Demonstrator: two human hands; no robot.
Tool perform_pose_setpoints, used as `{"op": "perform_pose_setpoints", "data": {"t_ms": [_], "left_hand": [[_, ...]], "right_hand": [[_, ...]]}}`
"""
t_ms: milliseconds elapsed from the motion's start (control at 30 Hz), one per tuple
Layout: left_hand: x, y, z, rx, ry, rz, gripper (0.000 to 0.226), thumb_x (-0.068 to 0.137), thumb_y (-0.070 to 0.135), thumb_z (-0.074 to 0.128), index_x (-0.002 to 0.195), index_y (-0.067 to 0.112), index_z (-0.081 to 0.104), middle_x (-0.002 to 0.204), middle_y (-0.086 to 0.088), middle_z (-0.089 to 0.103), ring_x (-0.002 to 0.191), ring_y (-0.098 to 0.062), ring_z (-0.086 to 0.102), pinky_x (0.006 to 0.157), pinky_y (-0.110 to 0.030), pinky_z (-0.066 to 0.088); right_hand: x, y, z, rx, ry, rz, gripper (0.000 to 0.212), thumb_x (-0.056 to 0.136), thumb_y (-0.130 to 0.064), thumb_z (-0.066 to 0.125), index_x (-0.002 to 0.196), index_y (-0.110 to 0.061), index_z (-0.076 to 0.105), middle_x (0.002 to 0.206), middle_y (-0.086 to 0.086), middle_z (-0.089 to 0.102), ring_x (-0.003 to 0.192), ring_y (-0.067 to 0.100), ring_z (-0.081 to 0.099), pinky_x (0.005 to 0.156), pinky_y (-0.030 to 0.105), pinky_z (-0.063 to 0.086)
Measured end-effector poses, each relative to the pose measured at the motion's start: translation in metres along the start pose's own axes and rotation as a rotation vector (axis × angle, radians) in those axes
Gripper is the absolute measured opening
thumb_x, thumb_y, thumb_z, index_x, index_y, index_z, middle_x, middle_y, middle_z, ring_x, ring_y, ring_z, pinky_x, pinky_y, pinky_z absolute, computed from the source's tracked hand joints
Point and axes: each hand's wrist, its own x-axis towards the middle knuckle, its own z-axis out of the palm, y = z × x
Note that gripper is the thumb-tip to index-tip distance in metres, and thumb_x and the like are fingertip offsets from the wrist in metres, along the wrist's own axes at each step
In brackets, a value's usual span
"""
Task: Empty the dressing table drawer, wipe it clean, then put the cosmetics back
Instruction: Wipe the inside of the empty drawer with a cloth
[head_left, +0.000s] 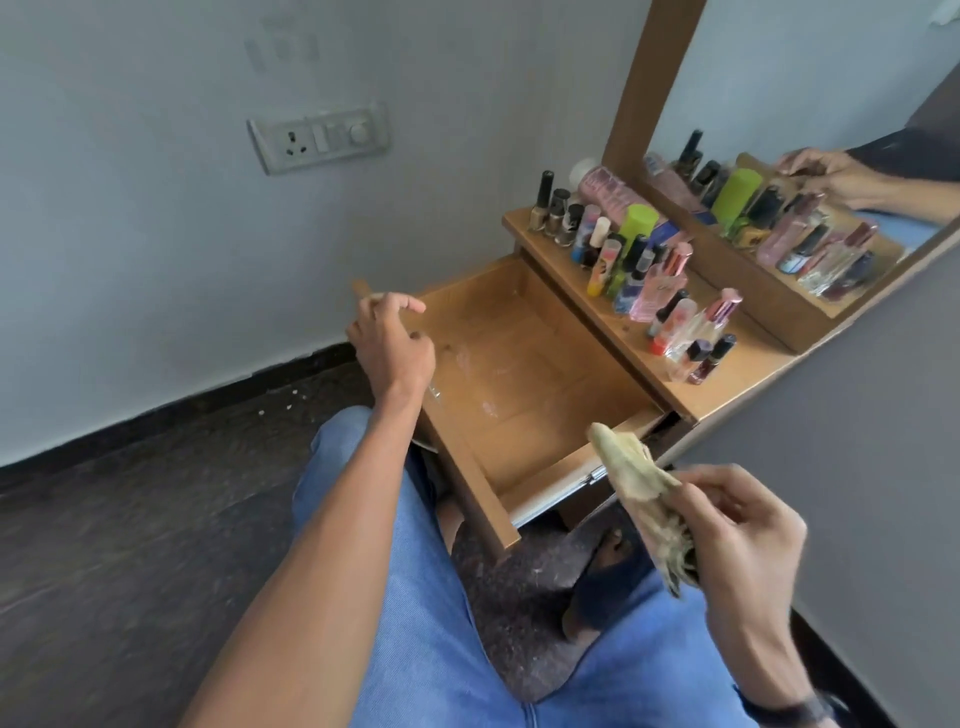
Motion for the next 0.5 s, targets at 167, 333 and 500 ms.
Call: {"op": "perform_pose_setpoints", "data": {"t_ms": [167,333,500], "left_hand": [[0.008,-0.002,-0.002,0.064,-0.062,-0.013,0.044,0.078,-0.013,0.053,0.095,0.027,0.057,0.139,-0.003,0.044,0.124,-0.031,0.038,0.099,-0.044,0.043],[0.018,-0.003,-0.004,-0.073,-0.079,-0.185,0.047,0.071,-0.010,0.048,0.090,0.032,0.058,0.132,0.000,0.040,0.112,-0.024,0.028,0.090,-0.051,0.054],[0.034,-0.008,-0.013,-0.351,0.014,-0.390,0.047,0.054,0.001,0.048,0.085,0.033,0.062,0.121,-0.003,0.049,0.115,-0.028,0.049,0.092,-0.050,0.054]], "right_hand": [[0.019,-0.006,0.059,-0.212,-0.144,-0.233,0.009,0.079,-0.014,0.074,0.079,-0.023,0.073,0.078,-0.010,0.070,0.074,0.008,0.063,0.067,0.020,0.048],[0.069,0.003,0.108,-0.548,-0.427,-0.452,0.013,0.080,-0.026,0.074,0.087,-0.015,0.071,0.088,-0.007,0.065,0.077,0.011,0.061,0.067,0.028,0.051],[0.085,0.022,0.140,-0.649,-0.688,-0.437,0.014,0.080,-0.030,0.075,0.086,-0.018,0.070,0.088,-0.006,0.065,0.077,0.015,0.060,0.071,0.037,0.053]]}}
